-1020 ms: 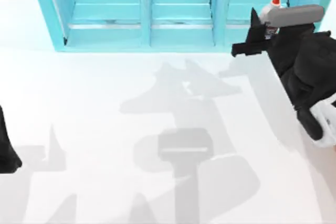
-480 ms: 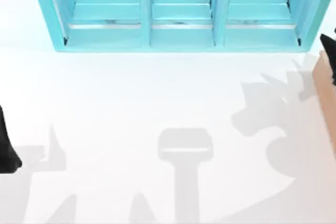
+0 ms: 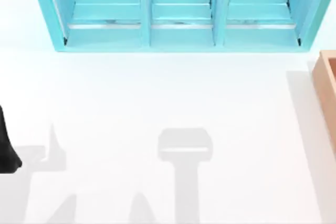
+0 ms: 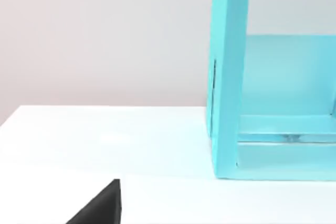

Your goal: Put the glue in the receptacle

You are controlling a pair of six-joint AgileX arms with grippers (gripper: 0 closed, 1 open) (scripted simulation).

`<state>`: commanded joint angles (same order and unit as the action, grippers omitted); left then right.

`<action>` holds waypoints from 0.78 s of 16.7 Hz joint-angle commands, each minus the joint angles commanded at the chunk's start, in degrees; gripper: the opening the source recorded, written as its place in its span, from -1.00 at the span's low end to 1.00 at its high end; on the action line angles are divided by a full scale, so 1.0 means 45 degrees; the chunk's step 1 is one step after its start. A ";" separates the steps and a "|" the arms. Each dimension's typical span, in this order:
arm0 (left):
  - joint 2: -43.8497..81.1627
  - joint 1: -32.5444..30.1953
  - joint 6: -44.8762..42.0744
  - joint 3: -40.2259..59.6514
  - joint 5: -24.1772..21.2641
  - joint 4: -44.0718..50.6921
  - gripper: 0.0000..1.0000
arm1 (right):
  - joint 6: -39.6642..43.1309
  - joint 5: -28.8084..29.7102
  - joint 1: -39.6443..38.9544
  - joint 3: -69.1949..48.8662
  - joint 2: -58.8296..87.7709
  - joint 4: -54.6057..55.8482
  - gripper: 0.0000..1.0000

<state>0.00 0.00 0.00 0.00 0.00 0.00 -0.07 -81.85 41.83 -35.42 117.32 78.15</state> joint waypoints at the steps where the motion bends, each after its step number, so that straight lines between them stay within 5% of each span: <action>1: 0.0000 0.0000 0.0000 0.0000 0.0000 0.0000 1.00 | 0.0176 -0.0826 0.0696 0.0075 0.0033 0.0068 -1.00; 8: 0.0000 0.0000 0.0000 0.0000 0.0000 0.0000 1.00 | 0.1126 -0.4052 0.3424 0.0497 0.0178 0.0361 -1.00; 12: 0.0000 0.0000 0.0000 0.0000 0.0000 0.0000 1.00 | 0.1139 -0.4083 0.3451 0.0502 0.0181 0.0364 -1.00; 13: 0.0000 0.0000 0.0000 0.0000 0.0000 0.0000 1.00 | 0.0966 -0.2027 0.3347 -0.0836 0.0723 -0.1836 -1.00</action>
<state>0.00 0.00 0.00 0.00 0.00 0.00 4.28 -90.98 56.89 -39.18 120.57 69.88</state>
